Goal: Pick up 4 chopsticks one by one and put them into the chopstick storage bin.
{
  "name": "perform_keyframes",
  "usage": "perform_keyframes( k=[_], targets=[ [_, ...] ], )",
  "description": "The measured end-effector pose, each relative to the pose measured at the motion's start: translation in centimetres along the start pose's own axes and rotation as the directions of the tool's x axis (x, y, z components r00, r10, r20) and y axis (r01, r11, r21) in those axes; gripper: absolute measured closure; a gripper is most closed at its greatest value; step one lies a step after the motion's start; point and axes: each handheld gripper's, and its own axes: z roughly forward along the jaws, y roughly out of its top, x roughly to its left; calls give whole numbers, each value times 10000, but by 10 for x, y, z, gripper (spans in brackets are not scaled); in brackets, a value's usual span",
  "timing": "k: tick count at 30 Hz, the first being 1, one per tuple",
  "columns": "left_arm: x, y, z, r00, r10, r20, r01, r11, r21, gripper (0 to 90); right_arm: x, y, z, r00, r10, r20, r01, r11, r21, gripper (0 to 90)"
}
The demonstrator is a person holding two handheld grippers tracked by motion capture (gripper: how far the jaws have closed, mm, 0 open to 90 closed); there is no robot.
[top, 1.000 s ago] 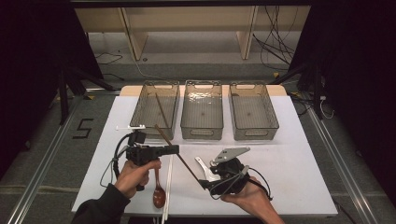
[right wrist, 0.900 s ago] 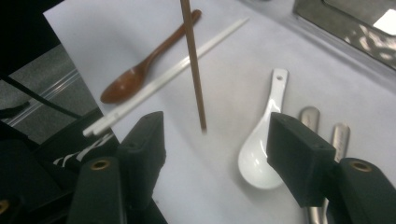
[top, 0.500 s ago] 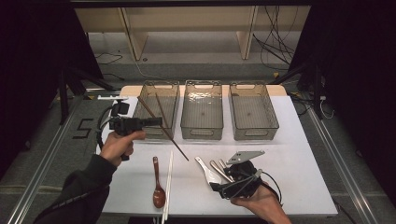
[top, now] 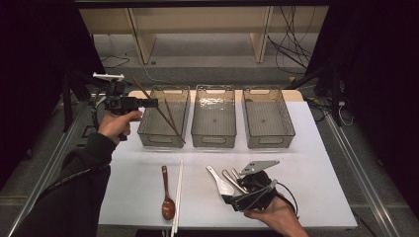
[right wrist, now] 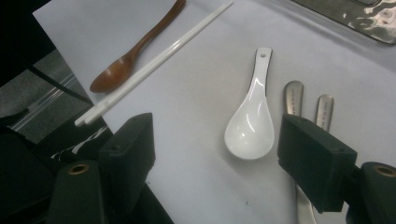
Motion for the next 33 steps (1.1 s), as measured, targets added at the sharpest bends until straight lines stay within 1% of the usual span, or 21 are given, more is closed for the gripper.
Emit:
perform_keyframes(
  k=[5,8,11,13,18,22,25,28,33],
  targets=[
    [11,15,3,9985,-49,-551,46,10000,-59,834,0,0,0,10000,4,-3,-4,10000,-16,281],
    [16,20,7,9972,-197,-724,189,9997,-121,834,0,0,0,10000,5,-11,-5,10000,-16,279],
    [20,23,14,9946,-215,-1013,215,9998,-16,832,0,0,1,10000,12,-26,-12,10000,-5,279],
    [24,23,20,9917,-236,-1267,254,9996,129,832,0,0,1,10000,8,-42,-8,10000,10,278],
    [31,19,33,9873,-330,-1555,381,9988,297,830,0,0,1,10000,-29,-55,29,10000,-10,279],
    [34,16,41,9837,-195,-1785,298,9980,553,829,0,0,1,10000,-56,-73,56,10000,-2,278],
    [36,13,46,9829,-201,-1832,339,9968,725,828,0,0,1,10000,-52,-75,52,10000,12,278],
    [39,8,53,9768,9,-2140,218,9944,1038,826,0,0,1,9999,-84,-82,85,10000,21,278],
    [42,4,61,9741,41,-2261,253,9916,1270,825,1,0,2,9999,-103,-94,103,9999,28,278]
  ],
)
